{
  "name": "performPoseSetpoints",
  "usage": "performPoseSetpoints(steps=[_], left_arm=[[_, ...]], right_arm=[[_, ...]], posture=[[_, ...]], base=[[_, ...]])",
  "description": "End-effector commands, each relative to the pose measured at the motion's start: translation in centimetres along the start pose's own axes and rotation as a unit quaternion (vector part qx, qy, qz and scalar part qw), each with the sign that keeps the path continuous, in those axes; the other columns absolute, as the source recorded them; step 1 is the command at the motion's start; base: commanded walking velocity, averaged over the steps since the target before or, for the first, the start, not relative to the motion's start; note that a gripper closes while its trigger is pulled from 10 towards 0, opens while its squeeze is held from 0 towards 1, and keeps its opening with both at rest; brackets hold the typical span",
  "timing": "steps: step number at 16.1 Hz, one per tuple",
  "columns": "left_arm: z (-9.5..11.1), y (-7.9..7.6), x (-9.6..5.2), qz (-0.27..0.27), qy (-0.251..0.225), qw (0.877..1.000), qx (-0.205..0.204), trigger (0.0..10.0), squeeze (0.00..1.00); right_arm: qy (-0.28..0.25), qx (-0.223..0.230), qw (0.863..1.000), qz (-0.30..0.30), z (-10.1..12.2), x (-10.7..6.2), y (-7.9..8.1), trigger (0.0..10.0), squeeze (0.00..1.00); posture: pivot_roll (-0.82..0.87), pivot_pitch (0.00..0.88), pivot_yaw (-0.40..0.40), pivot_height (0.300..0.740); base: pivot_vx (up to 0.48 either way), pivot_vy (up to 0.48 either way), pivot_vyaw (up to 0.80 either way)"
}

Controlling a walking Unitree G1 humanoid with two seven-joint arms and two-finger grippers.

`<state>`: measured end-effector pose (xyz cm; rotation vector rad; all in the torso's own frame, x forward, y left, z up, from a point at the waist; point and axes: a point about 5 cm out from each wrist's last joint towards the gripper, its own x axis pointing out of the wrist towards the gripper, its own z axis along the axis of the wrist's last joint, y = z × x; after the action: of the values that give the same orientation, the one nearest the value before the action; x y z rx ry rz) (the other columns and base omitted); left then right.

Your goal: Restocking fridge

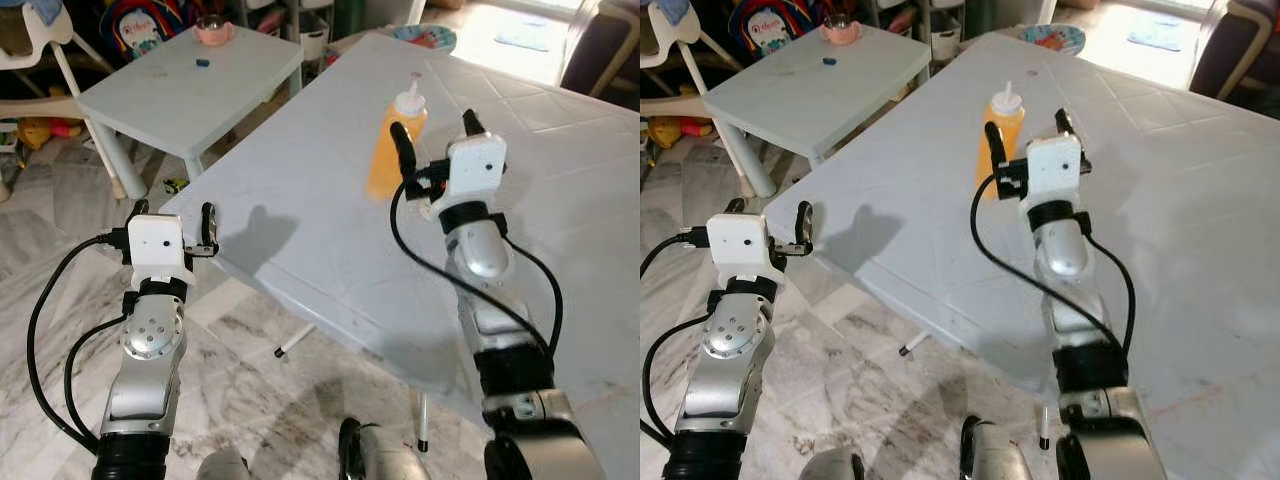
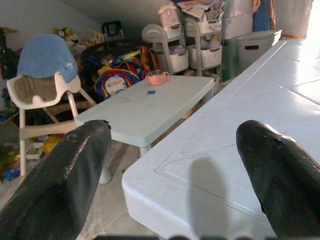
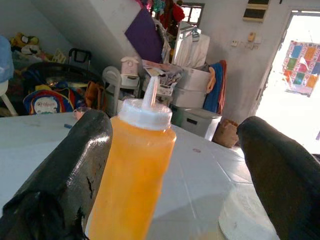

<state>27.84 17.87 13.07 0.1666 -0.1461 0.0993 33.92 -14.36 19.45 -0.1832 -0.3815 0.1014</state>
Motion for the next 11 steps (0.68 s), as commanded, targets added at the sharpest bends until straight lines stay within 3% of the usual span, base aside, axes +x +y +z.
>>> performPoseSetpoints(steps=[1, 11], left_arm=[[0.3, 0.1, 0.0, -0.003, -0.003, 1.0, 0.008, 10.0, 0.0], [0.2, 0.1, -0.1, -0.003, 0.0, 1.0, 0.013, 10.0, 0.0]], right_arm=[[0.002, 0.008, 1.0, 0.001, 0.1, 0.5, -0.1, 10.0, 0.0], [0.039, 0.02, 0.999, 0.028, -0.6, 2.3, 0.8, 10.0, 0.0]], posture=[[0.03, 0.12, 0.013, 0.74], [0.04, 0.132, 0.014, 0.74]], base=[[0.0, 0.0, 0.0], [0.0, 0.0, 0.0]])
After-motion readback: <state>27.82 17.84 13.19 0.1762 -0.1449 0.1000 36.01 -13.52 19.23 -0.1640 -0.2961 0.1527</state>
